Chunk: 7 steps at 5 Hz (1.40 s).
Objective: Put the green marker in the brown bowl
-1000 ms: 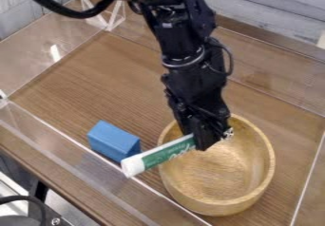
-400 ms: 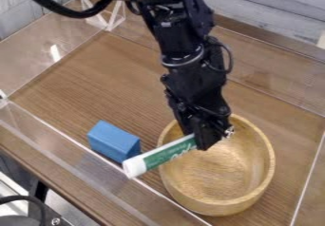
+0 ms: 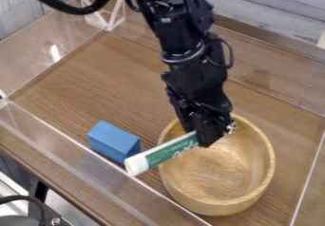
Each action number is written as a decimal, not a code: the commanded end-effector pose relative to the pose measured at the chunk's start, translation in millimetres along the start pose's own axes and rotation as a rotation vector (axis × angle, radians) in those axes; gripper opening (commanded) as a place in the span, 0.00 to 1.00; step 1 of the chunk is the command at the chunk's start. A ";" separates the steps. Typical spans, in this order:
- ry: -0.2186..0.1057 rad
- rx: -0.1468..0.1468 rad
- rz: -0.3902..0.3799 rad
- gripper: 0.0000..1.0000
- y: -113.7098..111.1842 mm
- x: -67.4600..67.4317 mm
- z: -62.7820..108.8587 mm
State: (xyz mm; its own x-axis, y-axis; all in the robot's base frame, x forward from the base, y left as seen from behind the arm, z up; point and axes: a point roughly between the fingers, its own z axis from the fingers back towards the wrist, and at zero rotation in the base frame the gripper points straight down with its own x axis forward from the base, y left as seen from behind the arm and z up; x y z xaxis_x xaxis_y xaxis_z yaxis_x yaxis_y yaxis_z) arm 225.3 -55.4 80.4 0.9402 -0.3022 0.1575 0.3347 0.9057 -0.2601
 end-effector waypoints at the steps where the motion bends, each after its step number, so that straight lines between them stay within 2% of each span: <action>1: -0.053 0.011 0.001 1.00 1.7 7.9 11.3; 2: -0.041 0.005 -0.010 1.00 2.5 4.6 8.0; 7: -0.009 -0.002 -0.095 1.00 4.4 9.0 -31.5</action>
State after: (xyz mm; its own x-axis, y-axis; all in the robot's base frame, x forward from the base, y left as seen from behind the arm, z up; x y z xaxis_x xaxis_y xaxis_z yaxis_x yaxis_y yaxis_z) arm 232.2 -62.8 44.7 0.9085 -0.3844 0.1640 0.4155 0.8730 -0.2556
